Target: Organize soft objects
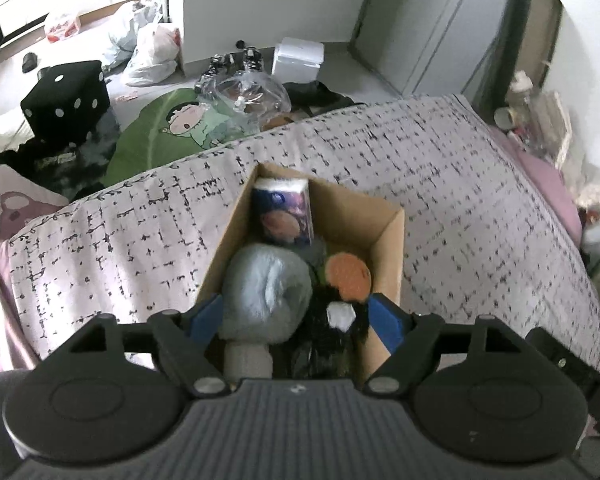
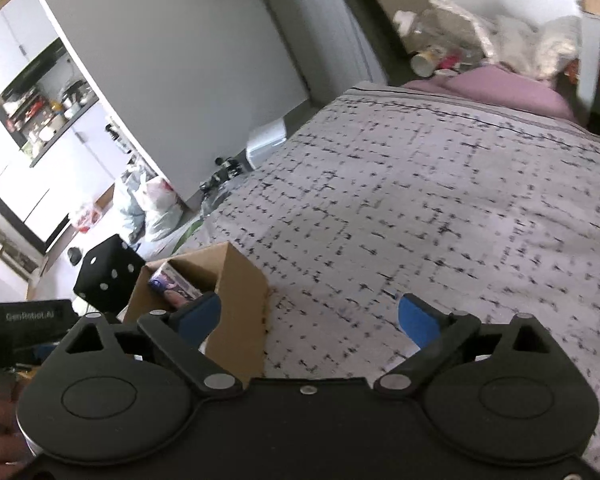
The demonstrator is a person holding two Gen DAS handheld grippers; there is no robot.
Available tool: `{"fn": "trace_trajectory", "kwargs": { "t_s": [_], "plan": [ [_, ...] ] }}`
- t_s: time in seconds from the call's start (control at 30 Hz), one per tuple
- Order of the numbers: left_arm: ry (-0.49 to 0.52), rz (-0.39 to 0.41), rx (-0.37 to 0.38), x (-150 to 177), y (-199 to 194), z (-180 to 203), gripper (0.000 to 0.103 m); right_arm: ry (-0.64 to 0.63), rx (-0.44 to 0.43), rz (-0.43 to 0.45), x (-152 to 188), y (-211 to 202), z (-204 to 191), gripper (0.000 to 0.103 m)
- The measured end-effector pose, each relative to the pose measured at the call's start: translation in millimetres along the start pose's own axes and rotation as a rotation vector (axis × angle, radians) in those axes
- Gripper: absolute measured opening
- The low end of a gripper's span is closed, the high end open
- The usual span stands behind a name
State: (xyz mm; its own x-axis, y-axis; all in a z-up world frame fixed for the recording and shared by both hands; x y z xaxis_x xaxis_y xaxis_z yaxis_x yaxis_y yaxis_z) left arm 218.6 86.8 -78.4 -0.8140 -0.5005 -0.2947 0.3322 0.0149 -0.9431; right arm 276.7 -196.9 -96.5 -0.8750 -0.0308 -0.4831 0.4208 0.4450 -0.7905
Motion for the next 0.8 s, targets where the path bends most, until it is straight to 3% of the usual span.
{"fn": "trace_trajectory", "kwargs": {
  "t_s": [0.13, 0.37, 0.5, 0.8],
  "plan": [
    [0.016, 0.001, 0.002, 10, -5, 3, 0.084, -0.007, 0.022, 0.034, 8, -14, 3, 0.101],
    [0.045, 0.006, -0.004, 30, -16, 9, 0.085, -0.017, 0.001, 0.091, 16, -40, 5, 0.102],
    [0.066, 0.055, 0.000, 38, -34, 11, 0.085, 0.016, 0.012, 0.105, 23, -52, 7, 0.103],
    [0.080, 0.062, 0.026, 62, -57, 1, 0.098, 0.043, 0.041, 0.145, 40, -85, -1, 0.103]
  ]
}}
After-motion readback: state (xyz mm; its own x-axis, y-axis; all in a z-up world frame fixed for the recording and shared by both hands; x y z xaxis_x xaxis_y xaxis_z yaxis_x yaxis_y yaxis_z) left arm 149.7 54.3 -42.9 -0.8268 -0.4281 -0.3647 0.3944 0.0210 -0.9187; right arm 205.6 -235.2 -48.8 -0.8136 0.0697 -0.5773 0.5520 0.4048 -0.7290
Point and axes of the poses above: each gripper's, at about its wrist camera, not at the fingertips, and y roughly the way its jaws point, z to its right, x to its underside, the point moved 1 cm from there along y, roughly the way its jaws point, and after that the axes turned 11 degrees about -z, right-handed, at the moved point
